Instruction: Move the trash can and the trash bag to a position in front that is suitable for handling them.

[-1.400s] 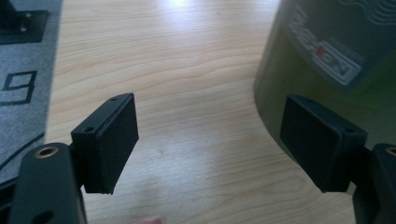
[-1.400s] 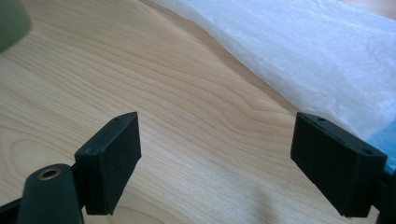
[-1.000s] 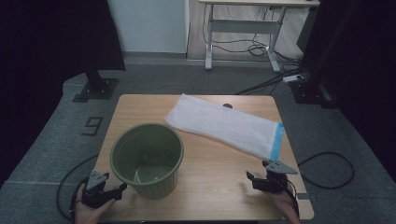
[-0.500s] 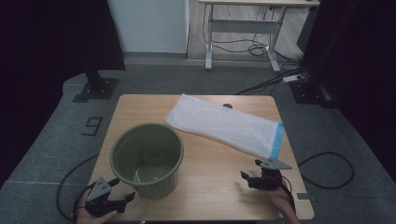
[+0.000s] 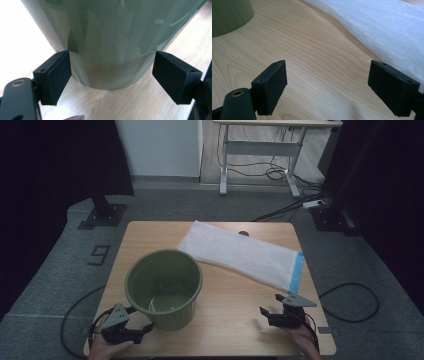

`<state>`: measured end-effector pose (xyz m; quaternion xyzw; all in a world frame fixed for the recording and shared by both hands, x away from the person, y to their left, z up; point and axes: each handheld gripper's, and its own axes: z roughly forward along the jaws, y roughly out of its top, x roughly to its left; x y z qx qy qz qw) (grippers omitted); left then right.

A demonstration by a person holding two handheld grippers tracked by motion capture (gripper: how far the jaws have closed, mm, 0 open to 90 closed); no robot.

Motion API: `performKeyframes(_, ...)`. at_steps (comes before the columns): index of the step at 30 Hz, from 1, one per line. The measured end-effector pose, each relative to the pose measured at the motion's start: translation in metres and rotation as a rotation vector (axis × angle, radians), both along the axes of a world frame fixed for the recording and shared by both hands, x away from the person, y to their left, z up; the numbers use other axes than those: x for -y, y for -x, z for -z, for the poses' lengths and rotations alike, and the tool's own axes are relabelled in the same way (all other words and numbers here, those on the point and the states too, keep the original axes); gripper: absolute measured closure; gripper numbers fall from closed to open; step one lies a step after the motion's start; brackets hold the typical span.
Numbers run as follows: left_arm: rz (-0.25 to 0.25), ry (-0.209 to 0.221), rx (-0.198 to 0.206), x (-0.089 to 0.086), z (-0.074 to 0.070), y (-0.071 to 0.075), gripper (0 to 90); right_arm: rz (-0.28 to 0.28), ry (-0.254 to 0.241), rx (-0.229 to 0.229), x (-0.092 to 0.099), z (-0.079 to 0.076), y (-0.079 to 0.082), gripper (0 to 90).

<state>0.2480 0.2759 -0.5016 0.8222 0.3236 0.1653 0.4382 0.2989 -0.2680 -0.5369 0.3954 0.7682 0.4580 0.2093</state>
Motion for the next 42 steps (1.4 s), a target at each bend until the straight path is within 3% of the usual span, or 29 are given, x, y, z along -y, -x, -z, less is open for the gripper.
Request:
performKeyframes(12, 0.047, 0.025, 0.017, 0.026, -0.001, -0.027, 15.3, 0.054, 0.013, 0.0, 0.012, 0.003, 0.015, 15.6)
performKeyframes(18, 0.059, 0.037, 0.018, 0.039, 0.0, -0.037, 15.4, 0.024, 0.024, 0.016, 0.008, 0.001, 0.012, 15.6)
performKeyframes(25, 0.081, 0.017, 0.022, 0.058, -0.002, -0.048, 15.7, 0.011, 0.057, 0.028, 0.001, 0.0, 0.004, 15.5)
performKeyframes(26, 0.087, -0.004, 0.025, 0.066, -0.003, -0.052, 15.8, 0.016, 0.048, 0.03, 0.004, -0.001, 0.003, 15.6)
performKeyframes(29, 0.082, -0.006, 0.023, 0.074, -0.003, -0.057, 16.0, 0.025, 0.046, 0.032, 0.007, -0.002, 0.001, 15.6)
performKeyframes(36, 0.064, -0.017, 0.022, 0.1, -0.005, -0.071, 15.9, 0.071, -0.008, 0.034, 0.024, -0.006, 0.003, 15.8)
performKeyframes(39, 0.054, -0.008, 0.019, 0.108, -0.004, -0.076, 16.6, 0.079, -0.061, 0.029, 0.029, -0.009, 0.005, 16.4)
performKeyframes(42, 0.05, 0.014, 0.008, 0.113, -0.002, -0.082, 16.6, 0.086, -0.077, 0.024, 0.032, -0.009, 0.006, 16.4)
